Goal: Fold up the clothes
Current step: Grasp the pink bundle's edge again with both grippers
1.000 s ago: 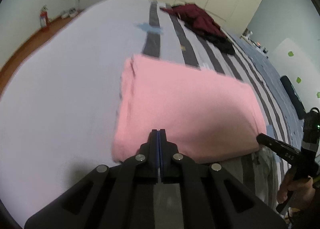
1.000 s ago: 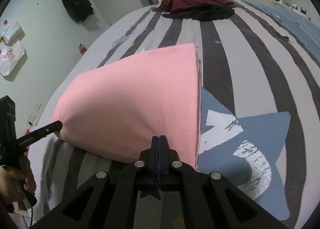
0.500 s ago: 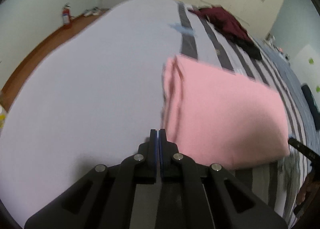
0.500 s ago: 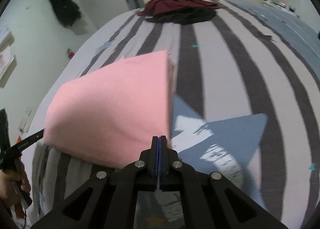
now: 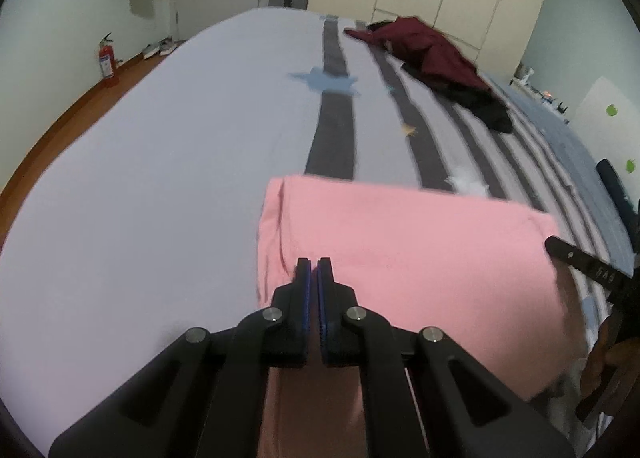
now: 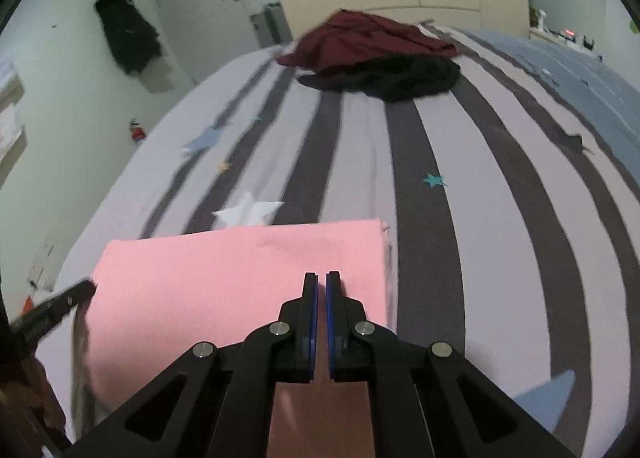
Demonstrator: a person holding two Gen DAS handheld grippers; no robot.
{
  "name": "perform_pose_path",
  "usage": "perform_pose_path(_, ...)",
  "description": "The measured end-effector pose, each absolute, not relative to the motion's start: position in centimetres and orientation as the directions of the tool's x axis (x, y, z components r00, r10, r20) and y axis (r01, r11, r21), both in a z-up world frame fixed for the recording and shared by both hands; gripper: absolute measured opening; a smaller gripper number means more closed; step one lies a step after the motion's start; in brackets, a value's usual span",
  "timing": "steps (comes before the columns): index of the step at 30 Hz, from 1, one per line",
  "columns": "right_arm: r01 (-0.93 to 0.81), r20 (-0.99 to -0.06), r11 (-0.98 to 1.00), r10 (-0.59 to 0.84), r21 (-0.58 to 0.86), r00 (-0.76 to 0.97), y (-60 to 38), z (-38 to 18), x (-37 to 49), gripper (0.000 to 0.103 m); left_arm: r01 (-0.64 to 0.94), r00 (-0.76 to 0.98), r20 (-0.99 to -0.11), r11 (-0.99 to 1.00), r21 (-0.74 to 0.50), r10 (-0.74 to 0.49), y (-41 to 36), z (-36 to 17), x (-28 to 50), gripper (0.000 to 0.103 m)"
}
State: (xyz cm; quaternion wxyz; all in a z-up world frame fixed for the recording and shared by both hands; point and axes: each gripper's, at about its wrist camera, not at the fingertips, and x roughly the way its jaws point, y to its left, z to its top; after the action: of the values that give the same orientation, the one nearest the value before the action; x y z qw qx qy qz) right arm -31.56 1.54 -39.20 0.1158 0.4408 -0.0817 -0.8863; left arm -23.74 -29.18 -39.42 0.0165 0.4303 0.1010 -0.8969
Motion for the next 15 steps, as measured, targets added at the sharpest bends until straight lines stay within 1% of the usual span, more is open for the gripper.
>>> perform_pose_path(3,0.109,-0.763,-0.956,-0.283,0.272,-0.581,2.0,-40.1,-32.4,0.0,0.148,-0.626,-0.779,-0.974,-0.17,0.04,-29.2,-39.0,-23.9,0.002)
perform_pose_path(5,0.112,-0.758,-0.959,-0.276,0.262,-0.591,2.0,-39.6,-32.9,0.0,0.147,-0.646,-0.762,-0.973,-0.178,0.042,-29.3,-37.9,-24.0,0.002)
perform_pose_path(8,0.115,-0.751,-0.962,-0.267,0.249,-0.604,2.0,-39.0,-34.1,0.002,0.135,-0.657,-0.753,-0.978,-0.162,0.034,-29.3,-37.3,-24.9,0.002)
perform_pose_path(11,0.106,-0.761,-0.966,-0.251,0.235,-0.598,2.2,-39.3,-35.6,0.002,0.142,-0.621,-0.784,-0.981,-0.133,0.016,-29.8,-38.3,-27.3,0.002)
perform_pose_path(12,0.104,-0.769,-0.968,-0.244,0.227,-0.592,2.2,-39.5,-35.9,0.001,0.142,-0.602,-0.799,-0.983,-0.114,0.006,-30.1,-38.8,-28.1,0.002)
perform_pose_path(15,0.11,-0.777,-0.972,-0.231,0.206,-0.586,2.2,-39.8,-36.2,0.0,0.13,-0.598,-0.801,-0.987,-0.1,0.003,-30.0,-39.4,-29.7,0.002)
